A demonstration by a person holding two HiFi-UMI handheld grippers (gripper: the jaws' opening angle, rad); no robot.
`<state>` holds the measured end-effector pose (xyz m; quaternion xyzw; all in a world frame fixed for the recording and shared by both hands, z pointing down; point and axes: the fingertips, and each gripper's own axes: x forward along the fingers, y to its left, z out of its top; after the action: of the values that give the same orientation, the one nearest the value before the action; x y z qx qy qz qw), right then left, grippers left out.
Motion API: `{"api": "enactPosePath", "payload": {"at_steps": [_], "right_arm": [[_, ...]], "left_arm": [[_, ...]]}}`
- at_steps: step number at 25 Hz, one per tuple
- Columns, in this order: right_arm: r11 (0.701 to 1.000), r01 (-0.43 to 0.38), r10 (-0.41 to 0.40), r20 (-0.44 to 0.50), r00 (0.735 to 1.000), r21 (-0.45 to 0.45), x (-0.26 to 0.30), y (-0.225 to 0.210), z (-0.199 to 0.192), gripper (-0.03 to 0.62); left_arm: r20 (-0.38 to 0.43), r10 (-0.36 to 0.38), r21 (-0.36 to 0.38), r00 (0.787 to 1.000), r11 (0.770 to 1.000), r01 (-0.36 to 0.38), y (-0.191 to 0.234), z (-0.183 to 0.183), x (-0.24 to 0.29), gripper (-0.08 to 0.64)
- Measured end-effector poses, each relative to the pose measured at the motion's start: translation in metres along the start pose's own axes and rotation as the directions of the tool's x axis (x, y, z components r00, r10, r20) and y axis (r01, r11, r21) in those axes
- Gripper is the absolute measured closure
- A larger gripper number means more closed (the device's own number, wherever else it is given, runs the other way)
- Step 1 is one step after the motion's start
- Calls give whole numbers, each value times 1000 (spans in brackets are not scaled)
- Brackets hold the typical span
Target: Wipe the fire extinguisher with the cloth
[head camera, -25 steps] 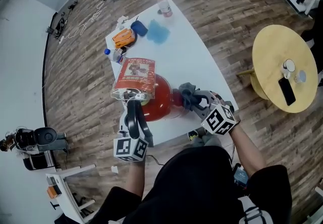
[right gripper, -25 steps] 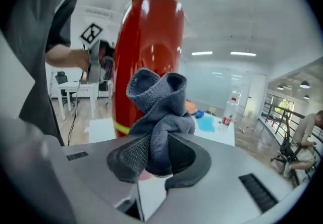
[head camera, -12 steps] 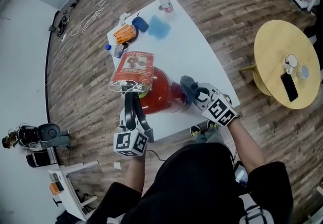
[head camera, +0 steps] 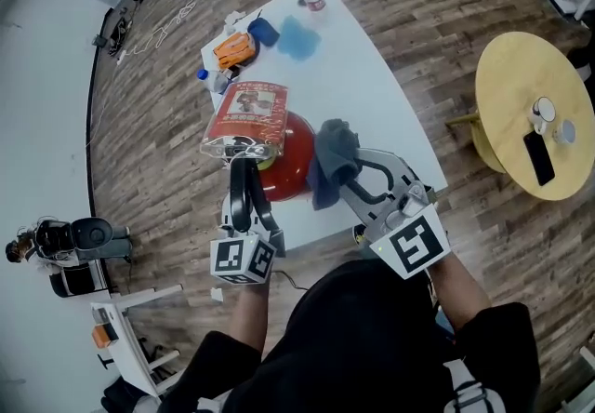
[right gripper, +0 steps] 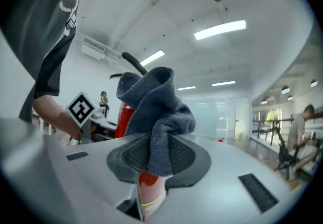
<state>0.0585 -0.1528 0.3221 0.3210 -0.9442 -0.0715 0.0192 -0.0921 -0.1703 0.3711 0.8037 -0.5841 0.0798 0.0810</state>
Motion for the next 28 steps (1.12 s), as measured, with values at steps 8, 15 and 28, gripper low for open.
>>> {"api": "enactPosePath", "payload": {"at_steps": [8,15,28], "right_arm": [[954,48,-47,11,999,-297,33,-48,59,505],[817,40,-5,63,998,-575,26,-4,107,503],[830,-113,257,194,947,-547,-9,84,156,503]], "left_arm": [[9,-6,6,1000,1000,6,-3,2,-2,538],[23,-15,-5,1000,1000,15,0,7,-2,538],[55,-18,-21,998,1000,20,9,10,2,538]]}}
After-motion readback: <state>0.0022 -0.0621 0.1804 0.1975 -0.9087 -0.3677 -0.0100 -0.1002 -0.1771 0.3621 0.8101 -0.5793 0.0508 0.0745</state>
